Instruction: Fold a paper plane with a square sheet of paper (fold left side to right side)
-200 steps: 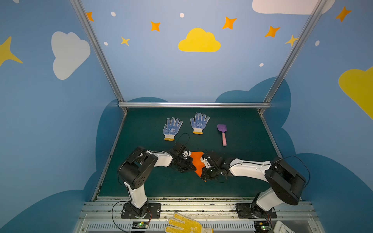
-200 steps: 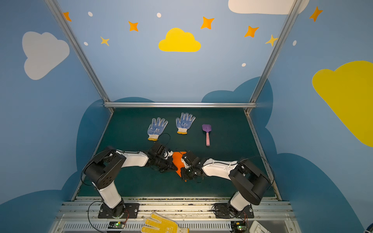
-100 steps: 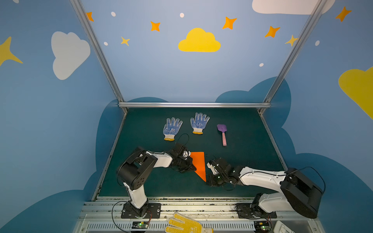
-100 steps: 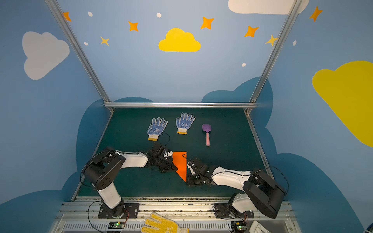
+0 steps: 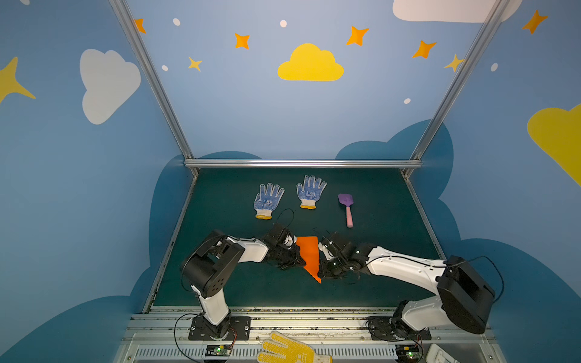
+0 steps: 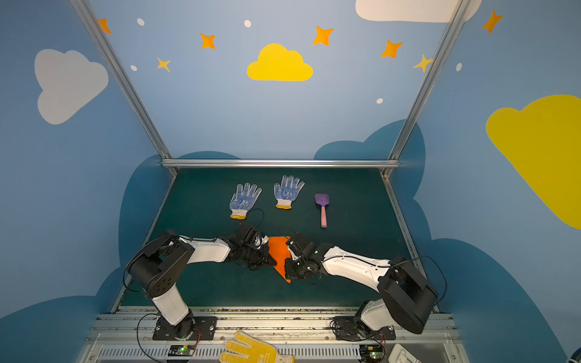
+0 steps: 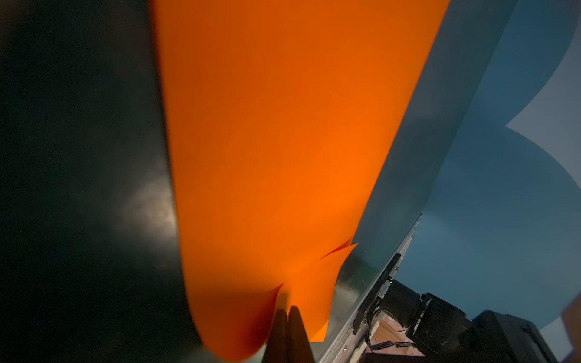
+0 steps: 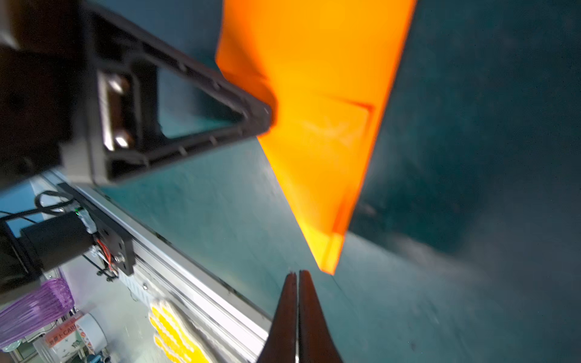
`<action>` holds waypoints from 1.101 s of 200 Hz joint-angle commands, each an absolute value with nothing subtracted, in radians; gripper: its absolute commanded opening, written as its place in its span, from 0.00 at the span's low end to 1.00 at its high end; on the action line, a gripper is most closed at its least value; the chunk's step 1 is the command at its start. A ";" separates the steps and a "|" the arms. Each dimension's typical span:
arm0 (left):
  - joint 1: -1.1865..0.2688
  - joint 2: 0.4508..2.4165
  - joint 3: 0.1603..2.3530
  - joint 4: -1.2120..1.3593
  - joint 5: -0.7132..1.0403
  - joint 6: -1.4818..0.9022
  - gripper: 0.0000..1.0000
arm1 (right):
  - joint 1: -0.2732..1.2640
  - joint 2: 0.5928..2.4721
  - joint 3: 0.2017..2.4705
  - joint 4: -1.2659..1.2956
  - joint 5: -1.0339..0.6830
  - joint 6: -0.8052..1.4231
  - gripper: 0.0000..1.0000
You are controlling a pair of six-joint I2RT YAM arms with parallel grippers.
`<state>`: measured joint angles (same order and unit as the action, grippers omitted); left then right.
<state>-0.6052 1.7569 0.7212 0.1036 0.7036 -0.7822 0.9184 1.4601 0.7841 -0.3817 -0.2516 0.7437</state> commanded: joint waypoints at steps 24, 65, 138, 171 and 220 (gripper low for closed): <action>-0.598 1.746 0.693 0.005 0.595 -0.781 0.04 | 0.928 1.573 0.809 -0.358 -0.245 0.727 0.00; -0.598 1.713 0.736 -0.051 0.616 -0.732 0.04 | 0.915 1.620 0.749 -0.320 -0.229 0.733 0.00; -0.699 1.679 0.799 -0.115 0.650 -0.708 0.04 | 0.914 1.609 0.707 -0.300 -0.235 0.743 0.00; -0.745 1.728 0.825 -0.111 0.650 -0.702 0.04 | 0.916 1.614 0.707 -0.296 -0.241 0.744 0.00; -0.756 1.781 0.845 -0.122 0.650 -0.682 0.04 | 0.917 1.617 0.706 -0.298 -0.243 0.744 0.00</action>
